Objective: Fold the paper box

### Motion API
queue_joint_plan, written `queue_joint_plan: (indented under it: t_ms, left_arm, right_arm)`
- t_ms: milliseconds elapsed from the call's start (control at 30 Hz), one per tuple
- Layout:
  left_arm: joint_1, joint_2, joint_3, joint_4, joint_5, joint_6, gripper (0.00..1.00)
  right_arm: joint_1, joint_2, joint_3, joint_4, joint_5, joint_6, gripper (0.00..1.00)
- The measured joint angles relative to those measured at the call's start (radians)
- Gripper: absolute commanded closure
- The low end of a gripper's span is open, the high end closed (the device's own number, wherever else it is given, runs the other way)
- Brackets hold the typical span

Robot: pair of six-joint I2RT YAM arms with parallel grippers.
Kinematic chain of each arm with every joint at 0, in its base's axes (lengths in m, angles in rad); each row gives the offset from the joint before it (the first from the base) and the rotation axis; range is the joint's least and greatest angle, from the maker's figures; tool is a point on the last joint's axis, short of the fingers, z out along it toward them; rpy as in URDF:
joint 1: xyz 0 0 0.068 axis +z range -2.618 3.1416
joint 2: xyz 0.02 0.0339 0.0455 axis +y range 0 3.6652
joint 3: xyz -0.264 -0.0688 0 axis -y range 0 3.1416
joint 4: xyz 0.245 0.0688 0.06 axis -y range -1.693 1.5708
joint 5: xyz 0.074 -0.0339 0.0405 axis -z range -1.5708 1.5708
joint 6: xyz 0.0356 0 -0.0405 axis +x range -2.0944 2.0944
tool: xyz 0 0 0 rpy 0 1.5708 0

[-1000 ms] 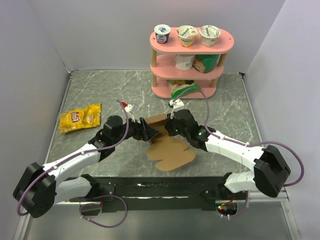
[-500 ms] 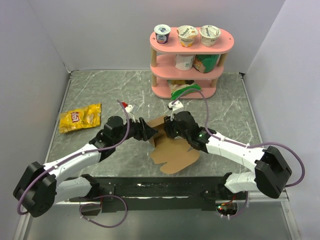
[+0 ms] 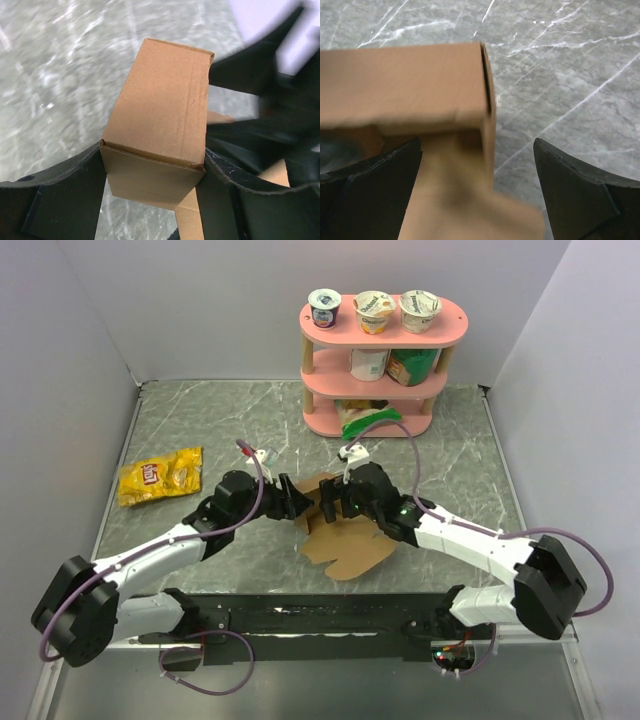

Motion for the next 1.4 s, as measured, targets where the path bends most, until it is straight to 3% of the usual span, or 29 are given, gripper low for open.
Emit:
queue_joint_plan:
  t_ms: [367, 467, 500, 533, 600, 800, 1133, 1267, 1400]
  left_arm:
    - [0.000, 0.090, -0.038, -0.023, -0.163, -0.217, 0.40]
    - [0.002, 0.106, -0.093, 0.029, -0.216, -0.322, 0.27]
    - [0.003, 0.113, -0.109, 0.049, -0.225, -0.351, 0.22]
    - [0.005, 0.126, -0.125, 0.068, -0.234, -0.379, 0.09]
    - [0.006, 0.164, -0.152, 0.101, -0.240, -0.434, 0.01]
    - [0.007, 0.165, -0.180, 0.079, -0.227, -0.487, 0.04]
    - [0.117, -0.129, -0.181, -0.104, -0.176, -0.408, 0.04]
    - [0.141, -0.132, -0.179, -0.129, -0.124, -0.349, 0.04]
    - [0.141, -0.137, -0.114, -0.175, -0.062, -0.232, 0.04]
  right_arm:
    - [-0.002, -0.256, 0.005, -0.198, 0.032, 0.061, 0.00]
    - [-0.012, -0.293, 0.032, -0.311, 0.032, 0.154, 0.00]
    - [-0.016, -0.303, 0.033, -0.332, 0.024, 0.182, 0.00]
    - [-0.022, -0.318, 0.032, -0.360, 0.011, 0.218, 0.00]
    - [-0.027, -0.351, 0.024, -0.403, -0.008, 0.290, 0.00]
    - [-0.049, -0.441, -0.074, -0.448, -0.025, 0.446, 0.00]
    - [-0.179, -0.458, -0.047, -0.495, -0.030, 0.447, 0.00]
    - [-0.192, -0.463, -0.023, -0.489, -0.024, 0.449, 0.00]
    - [-0.192, -0.497, -0.120, -0.461, -0.060, 0.489, 0.01]
